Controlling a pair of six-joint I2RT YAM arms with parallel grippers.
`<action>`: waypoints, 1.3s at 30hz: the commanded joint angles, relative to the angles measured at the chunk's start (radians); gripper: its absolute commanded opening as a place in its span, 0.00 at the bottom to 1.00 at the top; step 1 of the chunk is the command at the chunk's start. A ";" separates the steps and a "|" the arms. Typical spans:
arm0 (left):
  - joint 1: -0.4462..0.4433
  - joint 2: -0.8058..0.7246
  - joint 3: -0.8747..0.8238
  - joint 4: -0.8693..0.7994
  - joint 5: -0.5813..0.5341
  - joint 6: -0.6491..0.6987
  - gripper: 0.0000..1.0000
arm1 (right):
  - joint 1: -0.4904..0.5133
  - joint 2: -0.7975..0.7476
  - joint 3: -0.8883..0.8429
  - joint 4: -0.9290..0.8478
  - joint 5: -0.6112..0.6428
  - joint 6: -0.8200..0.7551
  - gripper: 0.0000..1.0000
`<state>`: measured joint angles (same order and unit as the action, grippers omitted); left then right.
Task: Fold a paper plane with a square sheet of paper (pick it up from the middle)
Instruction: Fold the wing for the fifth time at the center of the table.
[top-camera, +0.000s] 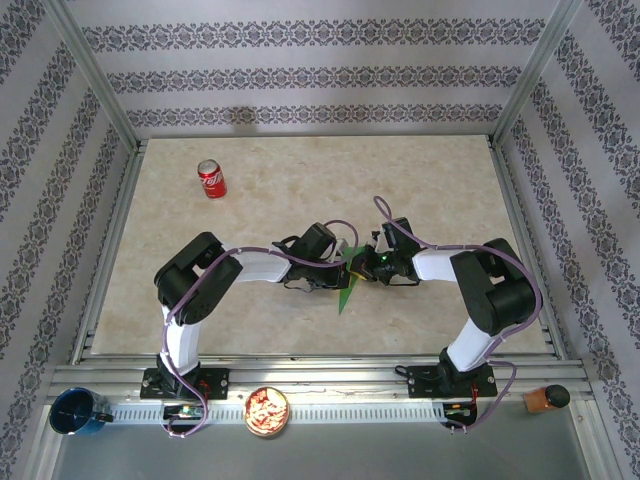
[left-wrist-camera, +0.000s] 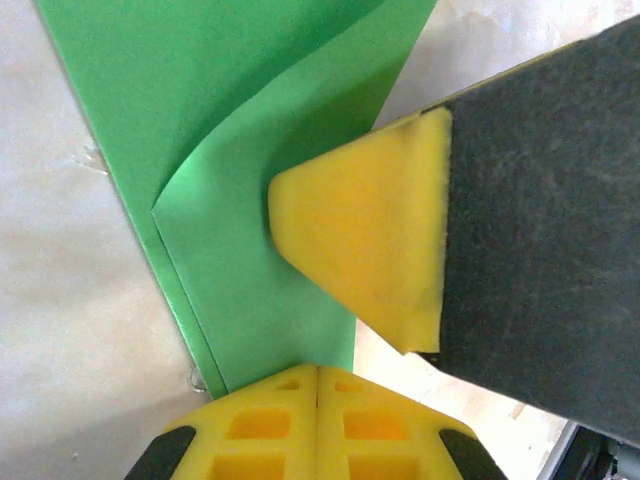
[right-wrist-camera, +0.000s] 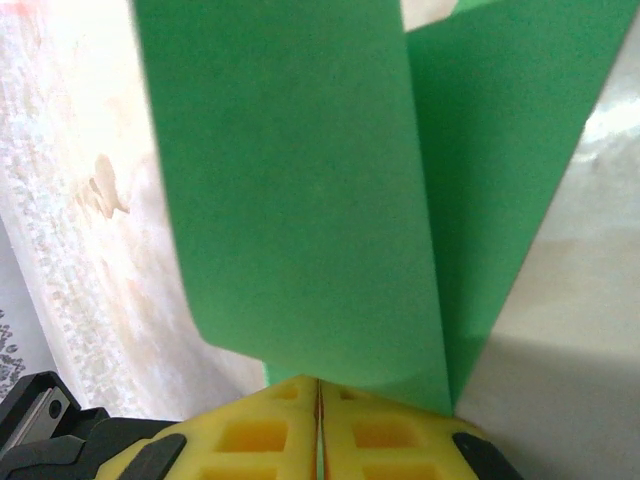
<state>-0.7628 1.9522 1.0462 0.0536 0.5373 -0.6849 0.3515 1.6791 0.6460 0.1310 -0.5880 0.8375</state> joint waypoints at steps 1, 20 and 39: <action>0.005 -0.008 -0.077 -0.122 -0.050 0.074 0.00 | 0.003 -0.067 0.005 -0.070 0.039 -0.002 0.15; 0.064 -0.080 -0.230 -0.118 -0.004 0.176 0.00 | 0.104 -0.041 0.029 -0.070 0.016 -0.094 0.06; 0.069 -0.045 -0.220 -0.203 -0.014 0.237 0.00 | 0.033 0.042 0.076 -0.050 0.109 -0.071 0.07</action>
<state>-0.7109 1.8412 0.8772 0.0673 0.6167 -0.4919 0.4248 1.7000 0.6987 0.0677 -0.5678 0.7601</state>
